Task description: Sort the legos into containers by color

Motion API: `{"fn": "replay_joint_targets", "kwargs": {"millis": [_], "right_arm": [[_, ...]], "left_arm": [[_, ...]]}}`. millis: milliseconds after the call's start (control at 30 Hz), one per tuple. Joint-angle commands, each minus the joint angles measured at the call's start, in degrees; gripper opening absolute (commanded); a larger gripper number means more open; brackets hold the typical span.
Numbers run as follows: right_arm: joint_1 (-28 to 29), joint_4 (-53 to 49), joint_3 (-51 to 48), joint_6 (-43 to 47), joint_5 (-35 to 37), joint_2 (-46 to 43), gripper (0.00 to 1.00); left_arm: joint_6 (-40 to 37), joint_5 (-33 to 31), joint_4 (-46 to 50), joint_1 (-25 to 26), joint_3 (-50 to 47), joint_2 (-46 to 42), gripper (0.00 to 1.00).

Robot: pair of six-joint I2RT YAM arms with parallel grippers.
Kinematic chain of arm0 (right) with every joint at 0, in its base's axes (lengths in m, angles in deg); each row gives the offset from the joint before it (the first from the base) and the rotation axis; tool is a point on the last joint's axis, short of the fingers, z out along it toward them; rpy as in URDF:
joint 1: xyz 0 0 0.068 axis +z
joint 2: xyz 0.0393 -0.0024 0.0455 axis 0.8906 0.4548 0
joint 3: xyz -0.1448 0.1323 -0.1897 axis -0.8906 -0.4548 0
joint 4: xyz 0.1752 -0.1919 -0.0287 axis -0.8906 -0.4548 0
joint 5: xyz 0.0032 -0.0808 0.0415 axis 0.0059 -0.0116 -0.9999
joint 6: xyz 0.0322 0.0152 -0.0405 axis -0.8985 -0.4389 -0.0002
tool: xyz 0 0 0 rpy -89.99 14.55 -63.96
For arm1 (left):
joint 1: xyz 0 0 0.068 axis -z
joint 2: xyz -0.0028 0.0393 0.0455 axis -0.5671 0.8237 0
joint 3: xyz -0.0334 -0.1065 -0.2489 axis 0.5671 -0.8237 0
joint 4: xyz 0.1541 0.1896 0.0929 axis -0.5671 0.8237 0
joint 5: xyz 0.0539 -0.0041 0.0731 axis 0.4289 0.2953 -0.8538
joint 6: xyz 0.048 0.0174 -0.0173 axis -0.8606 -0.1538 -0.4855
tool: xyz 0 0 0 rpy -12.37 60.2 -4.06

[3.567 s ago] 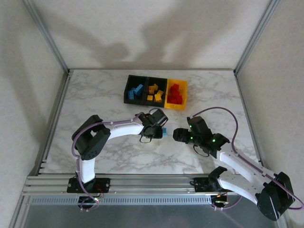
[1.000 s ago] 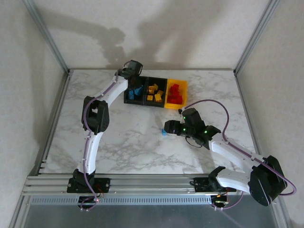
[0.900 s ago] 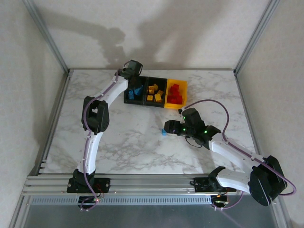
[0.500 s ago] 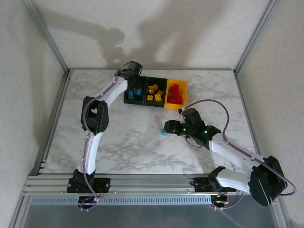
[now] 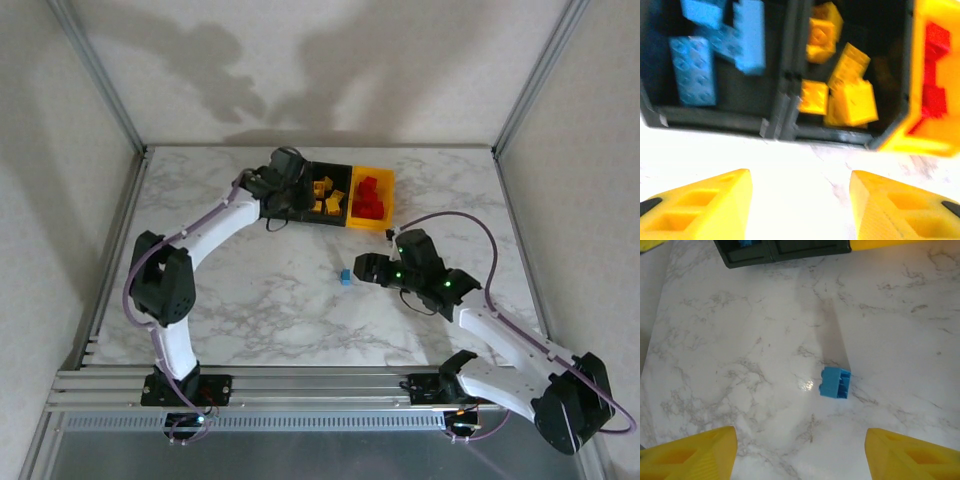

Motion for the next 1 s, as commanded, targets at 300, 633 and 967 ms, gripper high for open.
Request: {"fn": "replay_joint_targets", "kwargs": {"millis": [300, 633, 967], "right_arm": [[-2.70, -27.09, 3.14, -4.37, -0.23, -6.44, 0.69], [-2.79, -27.76, 1.10, -1.78, -1.35, -8.68, 0.71], [-2.79, -24.38, -0.29, -2.23, -0.86, -8.75, 0.71]], "left_arm": [[9.11, 7.69, -8.92, 11.86, -16.92, -6.24, 0.57], [13.22, 7.90, -11.32, 17.44, -19.10, -3.83, 0.65], [13.65, 3.83, -8.25, 20.61, -13.34, 4.25, 0.57]]}}
